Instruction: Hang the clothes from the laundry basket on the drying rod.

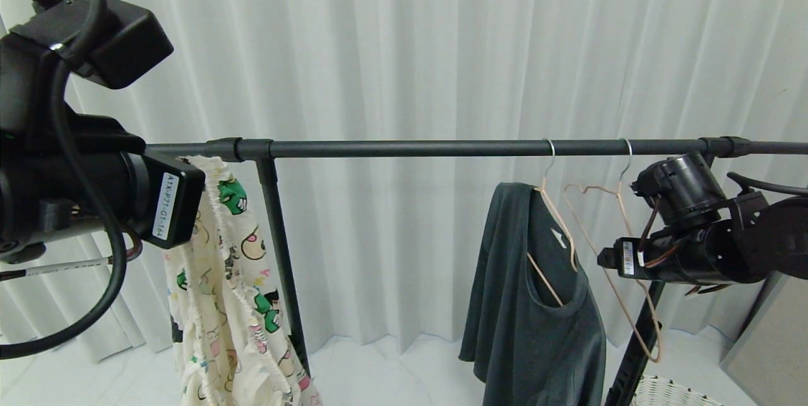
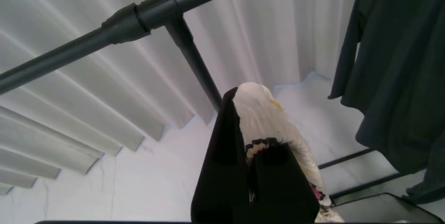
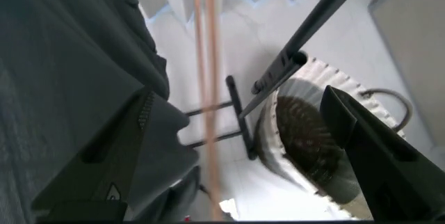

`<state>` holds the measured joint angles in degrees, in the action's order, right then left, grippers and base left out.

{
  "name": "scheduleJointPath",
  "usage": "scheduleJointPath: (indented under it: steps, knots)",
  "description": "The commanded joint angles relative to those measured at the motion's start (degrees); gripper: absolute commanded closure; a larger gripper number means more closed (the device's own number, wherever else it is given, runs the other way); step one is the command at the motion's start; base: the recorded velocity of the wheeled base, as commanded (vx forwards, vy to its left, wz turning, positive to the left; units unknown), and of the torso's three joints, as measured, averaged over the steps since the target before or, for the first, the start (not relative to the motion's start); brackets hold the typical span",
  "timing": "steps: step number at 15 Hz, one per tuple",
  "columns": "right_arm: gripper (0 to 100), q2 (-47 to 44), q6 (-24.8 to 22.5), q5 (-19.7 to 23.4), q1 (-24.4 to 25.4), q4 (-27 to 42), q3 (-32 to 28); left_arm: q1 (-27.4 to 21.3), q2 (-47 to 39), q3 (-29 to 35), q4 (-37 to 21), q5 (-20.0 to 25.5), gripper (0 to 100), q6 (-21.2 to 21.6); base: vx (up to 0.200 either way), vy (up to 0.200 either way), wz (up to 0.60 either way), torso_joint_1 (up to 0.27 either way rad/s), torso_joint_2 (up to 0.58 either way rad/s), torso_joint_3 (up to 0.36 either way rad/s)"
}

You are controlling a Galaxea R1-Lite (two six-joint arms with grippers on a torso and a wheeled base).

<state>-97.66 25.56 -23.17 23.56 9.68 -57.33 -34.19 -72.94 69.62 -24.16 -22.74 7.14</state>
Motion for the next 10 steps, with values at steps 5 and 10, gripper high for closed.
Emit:
scheduleJointPath:
  steps: [5,10]
  knots:
    - [100,-3.77,1.59,0.06,-1.33,-0.19,-0.06,0.01,0.07,0.25,-0.01,-0.29,100,-0.02,0.0,0.0,0.0,0.0,0.0,0.0]
    - [100,-3.59,1.59,0.32,-1.42,-0.19,-0.24,-0.17,0.16,0.25,-0.01,-1.26,100,-0.02,0.0,0.0,0.0,0.0,0.0,0.0]
